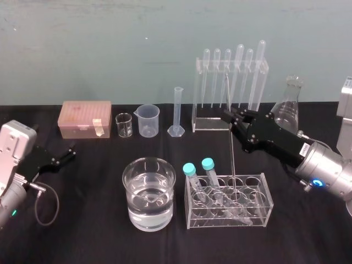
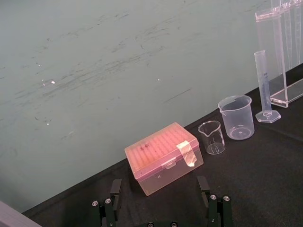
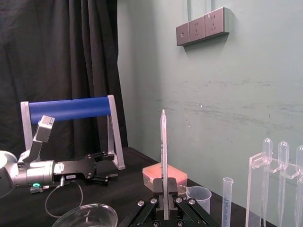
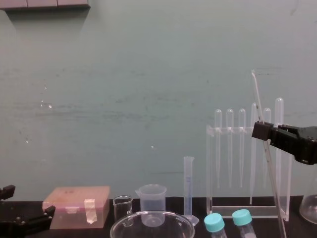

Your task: Hold the thermometer with one hand and immerse one end into the beaker, then reinsert it into the test tube rack.

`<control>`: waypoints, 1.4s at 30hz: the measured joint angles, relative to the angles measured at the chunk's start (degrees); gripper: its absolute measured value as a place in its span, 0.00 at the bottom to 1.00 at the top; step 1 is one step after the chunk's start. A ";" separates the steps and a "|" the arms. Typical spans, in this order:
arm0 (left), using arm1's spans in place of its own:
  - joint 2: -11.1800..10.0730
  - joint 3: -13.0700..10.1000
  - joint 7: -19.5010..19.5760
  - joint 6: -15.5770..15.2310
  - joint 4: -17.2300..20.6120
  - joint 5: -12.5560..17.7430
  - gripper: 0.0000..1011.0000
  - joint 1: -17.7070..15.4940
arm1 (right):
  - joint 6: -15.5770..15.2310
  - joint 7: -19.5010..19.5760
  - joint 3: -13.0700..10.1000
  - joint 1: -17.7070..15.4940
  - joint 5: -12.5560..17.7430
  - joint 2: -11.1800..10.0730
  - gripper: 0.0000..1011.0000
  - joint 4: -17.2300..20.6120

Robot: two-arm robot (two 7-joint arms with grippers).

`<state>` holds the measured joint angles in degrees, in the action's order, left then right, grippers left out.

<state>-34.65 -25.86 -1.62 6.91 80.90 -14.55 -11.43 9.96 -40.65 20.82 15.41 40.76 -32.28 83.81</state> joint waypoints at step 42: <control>0.00 0.00 0.00 0.00 0.00 0.00 1.00 0.00 | 1.72 7.78 -4.42 -0.41 -1.02 1.50 0.99 1.67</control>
<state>-34.65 -25.86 -1.62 6.91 80.90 -14.55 -11.43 11.68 -32.88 16.40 15.00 39.73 -30.78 85.48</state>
